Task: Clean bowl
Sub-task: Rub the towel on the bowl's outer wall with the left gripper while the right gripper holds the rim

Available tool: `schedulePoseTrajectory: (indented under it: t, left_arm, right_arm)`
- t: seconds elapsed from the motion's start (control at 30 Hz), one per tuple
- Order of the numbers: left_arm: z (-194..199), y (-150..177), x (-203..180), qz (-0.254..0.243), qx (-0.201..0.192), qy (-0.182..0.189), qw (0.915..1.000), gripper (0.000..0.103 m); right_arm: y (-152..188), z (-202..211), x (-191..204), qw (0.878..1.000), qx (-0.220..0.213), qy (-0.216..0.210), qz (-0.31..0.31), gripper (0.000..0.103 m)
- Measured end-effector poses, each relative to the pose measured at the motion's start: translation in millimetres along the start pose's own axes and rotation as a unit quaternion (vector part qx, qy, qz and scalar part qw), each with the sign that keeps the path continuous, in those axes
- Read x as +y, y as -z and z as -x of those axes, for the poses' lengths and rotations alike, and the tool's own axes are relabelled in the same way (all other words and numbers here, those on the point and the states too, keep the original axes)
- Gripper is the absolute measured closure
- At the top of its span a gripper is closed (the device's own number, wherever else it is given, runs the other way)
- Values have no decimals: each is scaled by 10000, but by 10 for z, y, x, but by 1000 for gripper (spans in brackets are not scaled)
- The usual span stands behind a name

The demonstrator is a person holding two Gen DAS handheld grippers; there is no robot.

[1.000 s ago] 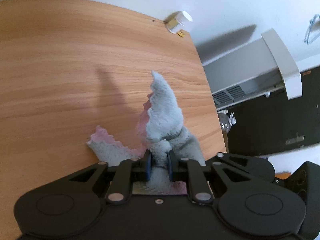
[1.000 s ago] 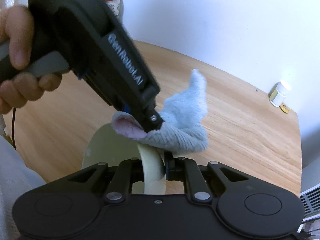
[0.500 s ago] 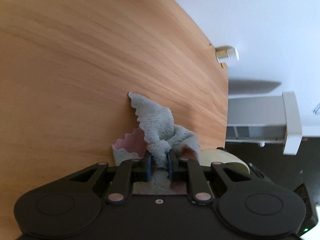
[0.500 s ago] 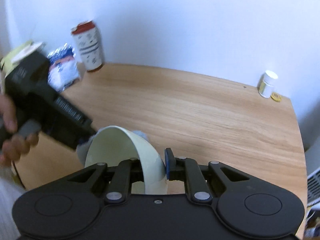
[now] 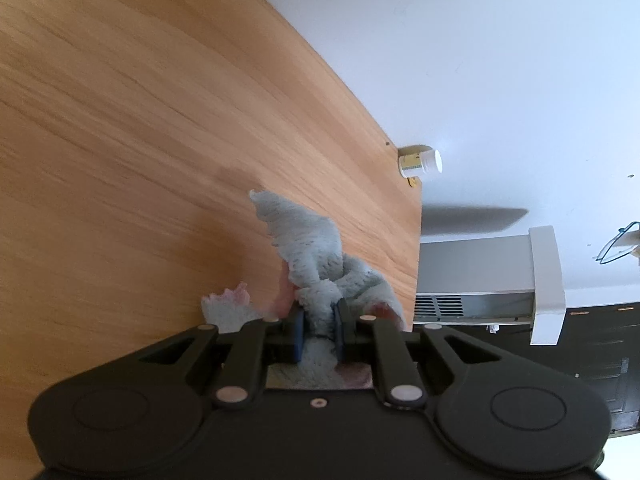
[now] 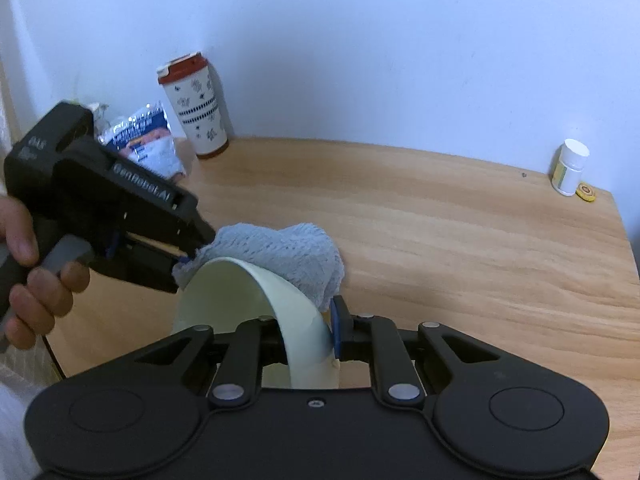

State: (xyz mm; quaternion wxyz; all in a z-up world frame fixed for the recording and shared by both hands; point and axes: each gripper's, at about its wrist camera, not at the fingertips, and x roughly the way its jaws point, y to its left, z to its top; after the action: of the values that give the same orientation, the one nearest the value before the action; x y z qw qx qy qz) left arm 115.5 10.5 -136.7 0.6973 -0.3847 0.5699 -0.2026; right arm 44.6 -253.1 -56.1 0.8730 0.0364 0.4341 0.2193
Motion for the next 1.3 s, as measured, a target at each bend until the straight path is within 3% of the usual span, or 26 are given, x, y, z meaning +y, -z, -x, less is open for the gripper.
schedulePoseTrajectory:
  t: [0.23,0.4,0.57,0.77,0.83,1.13,1.3]
  left_arm:
    - [25,107,186,277,71,-26,9996,90]
    - [41,44,176,403,-54,163,9990,90]
    - [-40,3,-74,47,-32,344,9994,90]
    - [-68,7,-175,-249,-10,214,9995,90]
    - [-43,33,-170,-382,-50,-44,9992,90]
    - [78,48,91,-39,-131,-227,9996,90]
    - [112,26,124,188,-194,-28,9996,91]
  right_arm:
    - [-155,-98,-174,9986,-102,105,-502,86]
    - [-168,-171,-120,9997,10,-27,-234,86]
    - [-92,-219,49,9994,196,-228,160,86]
    - [-89,-267,135,9987,276,-253,341,85]
    - [-91,-255,122,9989,261,-245,306,84]
    - [-104,-280,-58,9992,208,-111,-309,84]
    - [-98,-346,-27,9989,285,-206,-322,84]
